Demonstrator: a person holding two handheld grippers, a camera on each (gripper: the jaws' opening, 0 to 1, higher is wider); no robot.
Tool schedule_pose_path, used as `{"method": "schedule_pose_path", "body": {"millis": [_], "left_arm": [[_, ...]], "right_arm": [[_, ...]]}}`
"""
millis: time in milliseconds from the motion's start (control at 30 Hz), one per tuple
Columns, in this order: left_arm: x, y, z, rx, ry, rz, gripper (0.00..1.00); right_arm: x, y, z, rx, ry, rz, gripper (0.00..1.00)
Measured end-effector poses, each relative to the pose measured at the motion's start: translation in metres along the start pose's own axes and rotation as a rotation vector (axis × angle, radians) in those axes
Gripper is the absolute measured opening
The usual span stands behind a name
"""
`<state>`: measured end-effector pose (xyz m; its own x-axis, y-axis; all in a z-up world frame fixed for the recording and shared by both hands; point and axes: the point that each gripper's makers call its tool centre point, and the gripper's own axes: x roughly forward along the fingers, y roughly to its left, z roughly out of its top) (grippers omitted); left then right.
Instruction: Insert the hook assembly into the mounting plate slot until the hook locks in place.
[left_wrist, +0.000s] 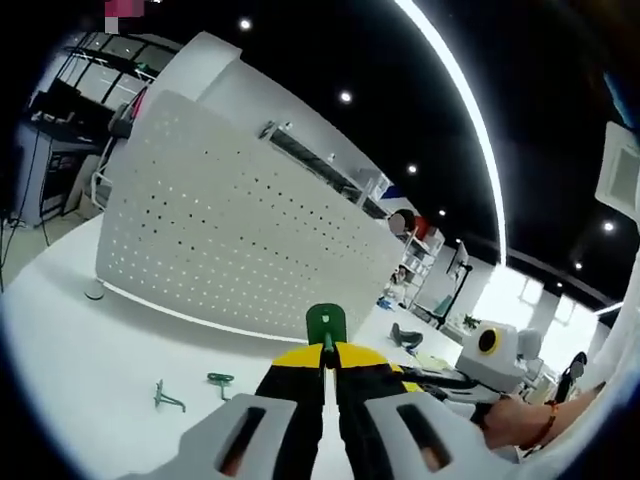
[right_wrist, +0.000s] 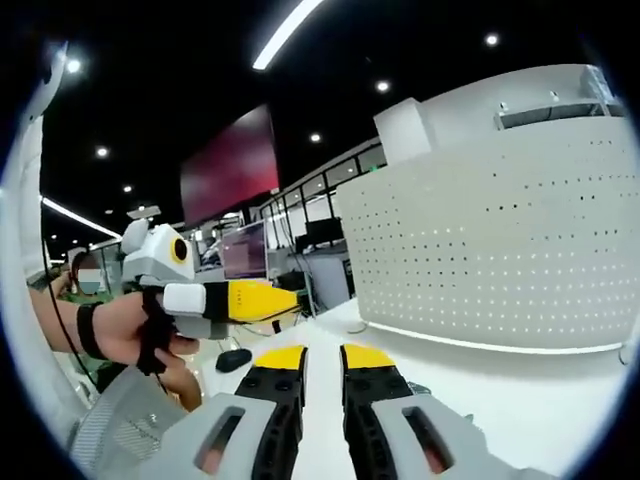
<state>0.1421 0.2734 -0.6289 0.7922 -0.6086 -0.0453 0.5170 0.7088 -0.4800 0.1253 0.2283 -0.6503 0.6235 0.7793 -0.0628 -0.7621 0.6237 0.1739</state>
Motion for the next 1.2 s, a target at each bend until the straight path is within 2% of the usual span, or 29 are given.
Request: {"method": "schedule_pose_path", "body": {"millis": [267,400,467,667,833,1067,1200], "left_arm": [[0.004,0.003,0.007,0.072,-0.013,0.038,0.03],[0.005,0.005,0.010,0.091,-0.016,0.053,0.03],[0.005,0.006,0.013,0.125,-0.015,0.064,0.03],[0.005,0.013,0.025,0.163,-0.039,0.109,0.03],[0.010,0.018,0.036,0.209,-0.036,0.158,0.03],[0.021,0.020,0.046,0.283,-0.031,0.186,0.03],[0.024,0.024,0.052,0.317,-0.032,0.209,0.03]], "right_arm": [[-0.010,-0.009,-0.002,-0.036,0.036,-0.053,0.19],[-0.014,-0.013,0.000,-0.042,0.038,-0.082,0.25],[-0.016,-0.016,-0.003,-0.040,0.049,-0.103,0.29],[-0.023,-0.019,-0.002,-0.016,0.039,-0.136,0.36],[-0.028,-0.021,-0.003,-0.006,0.045,-0.157,0.40],[-0.038,-0.026,0.004,-0.008,0.028,-0.198,0.48],[-0.045,-0.027,0.005,-0.007,0.025,-0.211,0.48]]}}
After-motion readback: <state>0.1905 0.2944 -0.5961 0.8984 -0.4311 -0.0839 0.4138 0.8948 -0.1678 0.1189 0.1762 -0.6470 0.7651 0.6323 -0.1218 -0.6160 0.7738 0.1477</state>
